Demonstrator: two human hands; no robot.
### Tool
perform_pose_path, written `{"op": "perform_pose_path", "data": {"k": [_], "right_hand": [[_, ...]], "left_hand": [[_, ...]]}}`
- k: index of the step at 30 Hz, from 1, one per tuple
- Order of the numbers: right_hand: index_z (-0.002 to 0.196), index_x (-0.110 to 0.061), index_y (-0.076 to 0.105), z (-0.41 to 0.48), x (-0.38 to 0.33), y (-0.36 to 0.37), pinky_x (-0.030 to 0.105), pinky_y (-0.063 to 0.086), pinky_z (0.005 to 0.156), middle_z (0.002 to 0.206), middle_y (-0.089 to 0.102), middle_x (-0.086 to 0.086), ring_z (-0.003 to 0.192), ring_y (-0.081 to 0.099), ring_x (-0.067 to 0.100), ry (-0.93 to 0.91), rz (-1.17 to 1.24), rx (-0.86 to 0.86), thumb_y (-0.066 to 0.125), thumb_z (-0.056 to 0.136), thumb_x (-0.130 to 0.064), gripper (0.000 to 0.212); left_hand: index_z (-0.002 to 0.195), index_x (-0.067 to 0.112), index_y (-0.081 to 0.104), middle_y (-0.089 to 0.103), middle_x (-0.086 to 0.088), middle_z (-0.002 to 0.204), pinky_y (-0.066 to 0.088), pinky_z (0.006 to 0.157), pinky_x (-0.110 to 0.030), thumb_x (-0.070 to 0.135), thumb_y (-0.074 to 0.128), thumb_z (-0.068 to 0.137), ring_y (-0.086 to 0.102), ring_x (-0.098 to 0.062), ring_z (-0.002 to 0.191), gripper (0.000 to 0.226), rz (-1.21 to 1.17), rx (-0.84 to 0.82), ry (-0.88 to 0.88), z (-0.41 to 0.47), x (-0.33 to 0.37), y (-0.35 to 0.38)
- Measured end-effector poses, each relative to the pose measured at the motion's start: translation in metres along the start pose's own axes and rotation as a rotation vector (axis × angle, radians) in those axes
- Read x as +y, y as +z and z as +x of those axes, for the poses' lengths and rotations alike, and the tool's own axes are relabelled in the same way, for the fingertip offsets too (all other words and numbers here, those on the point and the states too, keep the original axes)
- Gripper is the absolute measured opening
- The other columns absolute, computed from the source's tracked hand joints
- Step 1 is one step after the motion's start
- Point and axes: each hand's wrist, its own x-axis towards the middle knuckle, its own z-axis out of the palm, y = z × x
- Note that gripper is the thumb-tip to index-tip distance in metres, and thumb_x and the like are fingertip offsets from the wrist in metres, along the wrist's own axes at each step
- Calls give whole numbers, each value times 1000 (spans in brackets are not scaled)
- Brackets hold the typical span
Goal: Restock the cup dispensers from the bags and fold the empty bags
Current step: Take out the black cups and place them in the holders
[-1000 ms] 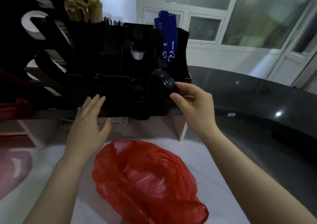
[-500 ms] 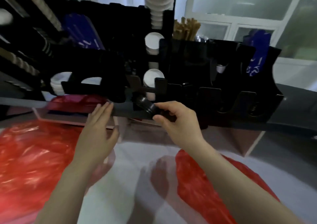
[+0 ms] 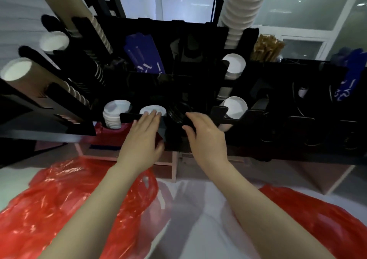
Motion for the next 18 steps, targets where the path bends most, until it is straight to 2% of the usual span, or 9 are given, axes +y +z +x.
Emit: {"op": "perform_pose_path", "data": {"k": [3,6,8,10,13,18], "right_hand": [[128,-7,57,9,-5,16,42,57,63,129,58,6,99,66,25,-23,-166,24,59,93,-20,37],[134,-11,48,19,-5,25,40,53,63,139,47,5,91,67,33,66,-374,-115,48,98,-16,37],[125,-8,50,23,-7,28,38,46,58,131,49,8,83,67,37,127,-457,-172,44,97,-7,29],[119,-7,50,23,-7,32,38,45,58,125,50,10,83,66,38,151,-526,-226,40,95,-4,26],[123,-7,48,16,-1,39,37,48,60,132,47,10,85,67,36,133,-592,-315,40,93,-3,31],[138,-9,38,10,11,45,33,38,54,149,33,8,81,66,38,102,-590,-358,48,88,-6,50]], "left_hand": [[152,15,3,3,-1,160,-4,116,-42,27,60,86,-6,-16,146,87,60,-31,-26,10,-10,9],[151,15,10,12,-2,159,0,116,-46,26,63,85,-1,-17,146,85,28,1,-37,10,-14,15],[151,15,15,16,-3,157,3,116,-47,23,63,84,3,-18,146,82,-3,27,-25,9,-16,18],[150,15,18,18,-4,157,5,116,-47,20,63,83,4,-18,146,81,-29,48,-23,8,-16,20],[150,16,20,22,-5,156,10,116,-50,17,62,83,8,-19,145,79,-62,58,-21,8,-18,20],[150,17,19,22,-5,156,18,115,-53,17,60,85,9,-20,145,77,-74,39,-15,8,-19,17]]}}
